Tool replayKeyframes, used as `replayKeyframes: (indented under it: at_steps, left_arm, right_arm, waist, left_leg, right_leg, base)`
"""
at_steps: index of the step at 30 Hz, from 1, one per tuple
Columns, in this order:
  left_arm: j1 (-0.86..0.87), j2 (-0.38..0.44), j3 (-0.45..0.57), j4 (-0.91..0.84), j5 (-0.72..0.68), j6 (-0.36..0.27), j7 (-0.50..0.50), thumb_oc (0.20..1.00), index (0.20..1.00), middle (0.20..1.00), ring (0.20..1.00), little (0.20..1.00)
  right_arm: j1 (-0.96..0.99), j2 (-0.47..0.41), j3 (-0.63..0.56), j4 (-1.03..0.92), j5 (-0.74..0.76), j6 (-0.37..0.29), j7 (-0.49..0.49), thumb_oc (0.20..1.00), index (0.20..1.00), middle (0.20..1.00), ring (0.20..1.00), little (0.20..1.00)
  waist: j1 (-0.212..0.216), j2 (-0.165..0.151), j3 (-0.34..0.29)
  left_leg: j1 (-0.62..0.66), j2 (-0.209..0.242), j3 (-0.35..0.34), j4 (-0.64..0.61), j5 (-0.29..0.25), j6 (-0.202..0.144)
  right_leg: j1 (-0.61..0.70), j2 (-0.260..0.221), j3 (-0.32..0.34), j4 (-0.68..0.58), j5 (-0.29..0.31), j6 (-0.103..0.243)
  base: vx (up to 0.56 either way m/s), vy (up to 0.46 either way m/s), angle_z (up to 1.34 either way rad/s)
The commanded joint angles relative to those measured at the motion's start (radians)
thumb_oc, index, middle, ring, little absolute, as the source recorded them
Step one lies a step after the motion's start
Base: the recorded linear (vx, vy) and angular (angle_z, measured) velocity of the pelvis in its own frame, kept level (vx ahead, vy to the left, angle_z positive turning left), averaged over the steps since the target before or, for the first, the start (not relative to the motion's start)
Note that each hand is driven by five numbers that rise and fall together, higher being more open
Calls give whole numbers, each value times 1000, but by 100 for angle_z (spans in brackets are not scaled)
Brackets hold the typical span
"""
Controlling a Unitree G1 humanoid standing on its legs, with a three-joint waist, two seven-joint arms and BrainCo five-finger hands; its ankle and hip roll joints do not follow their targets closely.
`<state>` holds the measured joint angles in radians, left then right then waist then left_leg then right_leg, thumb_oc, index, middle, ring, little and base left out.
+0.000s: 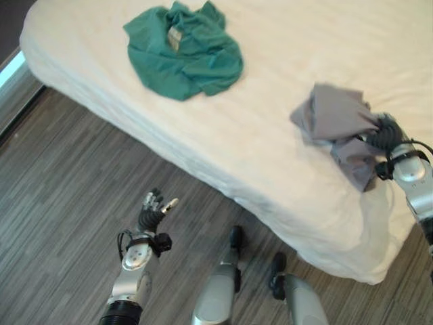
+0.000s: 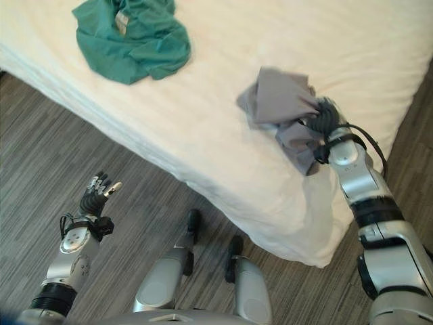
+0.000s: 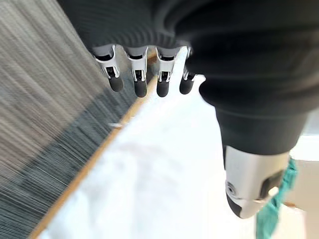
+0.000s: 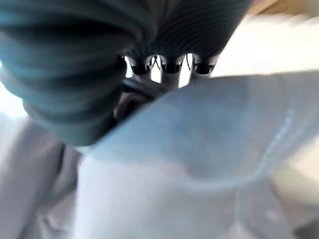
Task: Pick up bed clothes into laundry basket.
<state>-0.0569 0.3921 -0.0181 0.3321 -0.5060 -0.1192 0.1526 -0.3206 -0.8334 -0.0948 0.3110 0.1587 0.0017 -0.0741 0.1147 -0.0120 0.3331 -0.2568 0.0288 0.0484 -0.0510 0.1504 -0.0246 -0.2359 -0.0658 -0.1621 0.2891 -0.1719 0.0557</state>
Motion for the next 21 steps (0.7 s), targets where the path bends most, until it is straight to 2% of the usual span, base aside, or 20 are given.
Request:
replayKeyframes:
  at_steps: [1, 3, 4, 6, 8, 9, 10, 12, 13, 14, 15, 17, 18, 19, 20, 21]
  left_arm:
    - [60, 41, 102, 3, 9, -40, 29, 1000, 1000, 1000, 1000, 1000]
    - [68, 43, 108, 3, 14, -34, 27, 1000, 1000, 1000, 1000, 1000]
    - [78, 39, 134, 5, 18, -26, 27, 1000, 1000, 1000, 1000, 1000]
    - [84, 37, 142, 8, 22, -23, 26, 1000, 1000, 1000, 1000, 1000]
    - [104, 25, 174, 2, 37, -17, 21, 1000, 1000, 1000, 1000, 1000]
    - [106, 27, 173, 1, 38, -17, 21, 1000, 1000, 1000, 1000, 1000]
    - [119, 14, 192, -1, 42, -14, 24, 1000, 1000, 1000, 1000, 1000]
    - [121, 13, 199, 3, 40, -15, 26, 1000, 1000, 1000, 1000, 1000]
    - [124, 10, 203, 6, 44, -14, 27, 1000, 1000, 1000, 1000, 1000]
    - [118, 6, 203, 11, 49, -12, 30, 1000, 1000, 1000, 1000, 1000]
    - [119, 8, 203, 12, 50, -12, 30, 1000, 1000, 1000, 1000, 1000]
    - [105, -1, 194, 17, 58, -10, 33, 1000, 1000, 1000, 1000, 1000]
    - [103, -7, 194, 17, 65, -11, 35, 1000, 1000, 1000, 1000, 1000]
    - [108, -15, 194, 10, 65, -8, 36, 1000, 1000, 1000, 1000, 1000]
    - [115, -46, 209, 22, 55, -11, 41, 1000, 1000, 1000, 1000, 1000]
    - [116, -42, 210, 23, 55, -12, 41, 1000, 1000, 1000, 1000, 1000]
  right_arm:
    - [-1, -42, -168, 11, 269, -178, -125, 200, 200, 200, 200, 200]
    - [47, -32, -221, -20, 301, -189, -120, 200, 200, 200, 200, 200]
    - [85, -28, -302, -57, 343, -210, -128, 200, 200, 200, 200, 200]
    - [120, -22, -337, -100, 345, -214, -130, 200, 200, 200, 200, 200]
    - [191, 29, -408, -175, 354, -226, -124, 200, 200, 200, 200, 200]
    - [196, 32, -411, -179, 354, -224, -125, 200, 200, 200, 200, 200]
    - [243, 100, -450, -235, 349, -235, -131, 200, 200, 200, 200, 200]
    - [269, 137, -463, -261, 338, -238, -133, 200, 200, 200, 200, 200]
    - [293, 184, -467, -269, 332, -239, -130, 200, 200, 200, 200, 200]
    - [325, 267, -442, -296, 326, -238, -119, 200, 200, 200, 200, 200]
    - [327, 271, -442, -300, 325, -236, -120, 200, 200, 200, 200, 200]
    - [363, 384, -399, -314, 362, -244, -98, 200, 200, 200, 200, 200]
    - [378, 441, -374, -306, 394, -251, -89, 200, 200, 200, 200, 200]
    - [381, 494, -340, -292, 442, -262, -85, 200, 200, 200, 200, 200]
    - [394, 634, -288, -256, 611, -285, -68, 200, 200, 200, 200, 200]
    - [397, 637, -286, -257, 617, -288, -65, 200, 200, 200, 200, 200]
  waist:
    - [-72, -101, -131]
    - [-73, -107, -151]
    - [-89, -110, -187]
    - [-93, -110, -204]
    - [-115, -109, -241]
    - [-112, -110, -241]
    - [-125, -106, -259]
    - [-129, -104, -265]
    - [-136, -100, -264]
    - [-151, -84, -248]
    - [-150, -86, -249]
    - [-166, -65, -211]
    - [-168, -51, -177]
    - [-171, -36, -160]
    - [-184, -22, -150]
    - [-187, -22, -152]
  left_leg:
    - [119, 26, -6, -36, -77, -34]
    - [141, 24, 2, -36, -88, -31]
    - [170, 21, 11, -36, -104, -25]
    - [188, 18, 17, -35, -113, -22]
    - [218, 13, 35, -34, -118, -15]
    - [221, 13, 37, -34, -120, -15]
    - [236, 9, 47, -32, -129, -9]
    - [243, 5, 49, -31, -134, -6]
    - [251, -1, 53, -29, -138, 0]
    - [266, -8, 55, -26, -141, 13]
    - [274, -8, 54, -29, -151, 12]
    - [310, -14, 60, -32, -154, 31]
    - [329, -15, 75, -30, -155, 41]
    - [345, -13, 86, -35, -166, 43]
    - [373, -10, 104, -36, -183, 36]
    - [374, -6, 103, -36, -186, 34]
  right_leg:
    - [147, -117, 73, -352, 268, 134]
    - [163, -120, 80, -351, 264, 139]
    - [180, -127, 88, -343, 262, 145]
    - [188, -130, 95, -337, 262, 149]
    - [194, -137, 116, -325, 277, 154]
    - [196, -137, 118, -325, 277, 155]
    - [196, -143, 127, -317, 284, 159]
    - [195, -146, 131, -306, 285, 162]
    - [190, -149, 139, -282, 288, 165]
    - [168, -150, 155, -198, 290, 166]
    - [170, -150, 157, -189, 276, 168]
    - [109, -148, 178, -34, 311, 163]
    - [68, -160, 148, 44, 347, 154]
    - [41, -165, 126, 99, 344, 150]
    - [-17, -131, 51, 67, 286, 138]
    - [-14, -127, 47, 66, 281, 136]
  base:
    - [178, 64, -7]
    - [144, 52, -20]
    - [155, 75, -30]
    - [124, 68, -26]
    - [65, 70, -24]
    - [73, 83, -24]
    - [65, 65, -21]
    - [41, 57, -23]
    - [-35, 106, -12]
    - [1, 110, -11]
    - [-19, 139, -11]
    - [-63, 147, -17]
    - [-101, 186, -33]
    - [14, 170, -73]
    - [106, 93, -47]
    - [203, -9, -37]
